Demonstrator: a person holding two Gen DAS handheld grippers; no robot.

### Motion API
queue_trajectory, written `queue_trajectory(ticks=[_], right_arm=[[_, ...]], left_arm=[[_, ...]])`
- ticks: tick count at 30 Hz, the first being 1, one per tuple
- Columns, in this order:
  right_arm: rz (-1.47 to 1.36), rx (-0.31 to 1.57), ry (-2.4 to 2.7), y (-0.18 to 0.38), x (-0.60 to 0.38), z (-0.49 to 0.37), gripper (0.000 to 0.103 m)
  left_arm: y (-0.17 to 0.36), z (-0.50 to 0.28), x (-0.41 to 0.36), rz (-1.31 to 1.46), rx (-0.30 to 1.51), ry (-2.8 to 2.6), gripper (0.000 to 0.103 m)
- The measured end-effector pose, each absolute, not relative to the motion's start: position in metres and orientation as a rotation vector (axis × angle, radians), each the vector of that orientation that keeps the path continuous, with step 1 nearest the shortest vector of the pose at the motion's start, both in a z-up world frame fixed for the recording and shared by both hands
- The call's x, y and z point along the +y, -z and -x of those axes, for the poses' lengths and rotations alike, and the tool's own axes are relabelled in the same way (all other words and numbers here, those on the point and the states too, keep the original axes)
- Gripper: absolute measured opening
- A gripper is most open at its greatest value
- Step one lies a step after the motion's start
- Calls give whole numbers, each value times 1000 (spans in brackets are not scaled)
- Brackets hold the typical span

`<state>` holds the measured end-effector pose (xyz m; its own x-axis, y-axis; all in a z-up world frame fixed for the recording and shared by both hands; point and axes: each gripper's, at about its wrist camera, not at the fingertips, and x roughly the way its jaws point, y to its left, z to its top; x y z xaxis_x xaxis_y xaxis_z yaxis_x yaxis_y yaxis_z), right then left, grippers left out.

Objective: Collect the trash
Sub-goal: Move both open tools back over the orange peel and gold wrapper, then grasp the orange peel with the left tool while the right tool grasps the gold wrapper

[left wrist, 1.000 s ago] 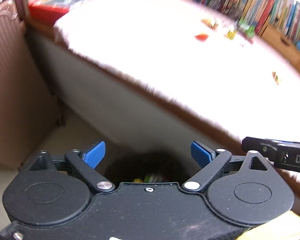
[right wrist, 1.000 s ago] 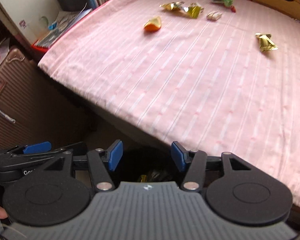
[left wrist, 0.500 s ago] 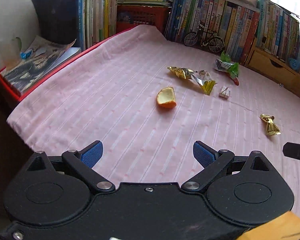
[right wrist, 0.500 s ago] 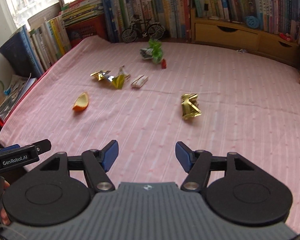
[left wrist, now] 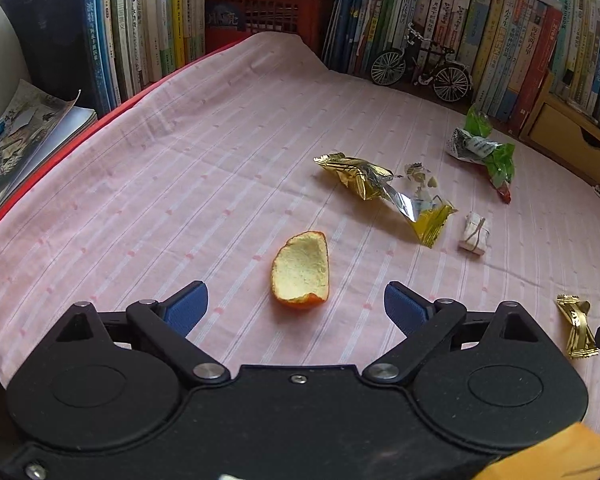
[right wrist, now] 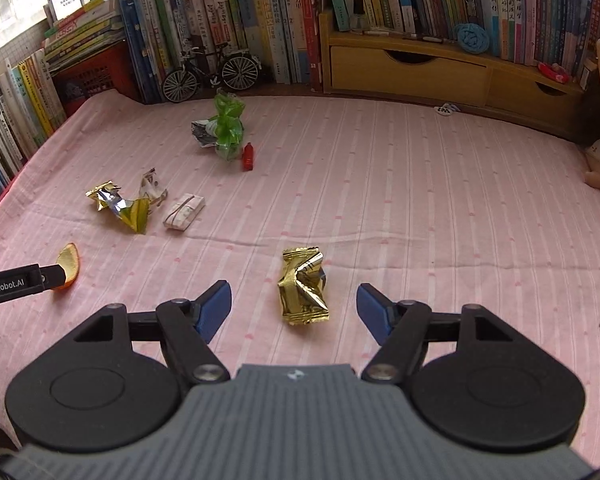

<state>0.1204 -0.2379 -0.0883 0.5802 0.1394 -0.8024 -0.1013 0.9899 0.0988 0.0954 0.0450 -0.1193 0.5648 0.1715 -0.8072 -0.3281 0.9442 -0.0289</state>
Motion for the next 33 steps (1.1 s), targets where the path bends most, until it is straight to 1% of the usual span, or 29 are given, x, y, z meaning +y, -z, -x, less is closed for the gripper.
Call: queue_trajectory(ticks=[3, 8, 9, 10, 11, 12, 13, 14, 15, 19, 25, 33], right_arm=[[-40, 963, -142, 95, -240, -132, 80], [-27, 994, -161, 107, -239, -144, 79], [-27, 1003, -166, 109, -239, -147, 79], [-26, 1011, -171, 112, -239, -149, 79], [-24, 1021, -178, 114, -238, -151, 77], [-17, 1034, -185, 117, -237, -154, 71], [-12, 1051, -196, 120, -235, -157, 61], [-8, 1064, -202, 122, -234, -159, 54], [-1, 1078, -208, 124, -232, -161, 39], [10, 1063, -236, 120, -229, -160, 38], [12, 1041, -253, 108, -229, -154, 38], [10, 1014, -256, 91, -228, -139, 38]], left_arm=[[127, -106, 42, 175, 940, -298, 92], [137, -116, 36, 157, 964, -296, 86], [139, -118, 35, 154, 970, -295, 82], [140, -119, 35, 154, 976, -290, 75], [142, -122, 34, 159, 988, -282, 70], [144, -124, 34, 167, 1004, -276, 59], [145, -125, 33, 171, 1016, -277, 42], [145, -126, 32, 165, 1014, -281, 36], [144, -126, 30, 158, 1008, -280, 33], [139, -125, 28, 196, 996, -247, 31], [129, -119, 22, 216, 971, -237, 31], [104, -91, 17, 221, 944, -204, 31]])
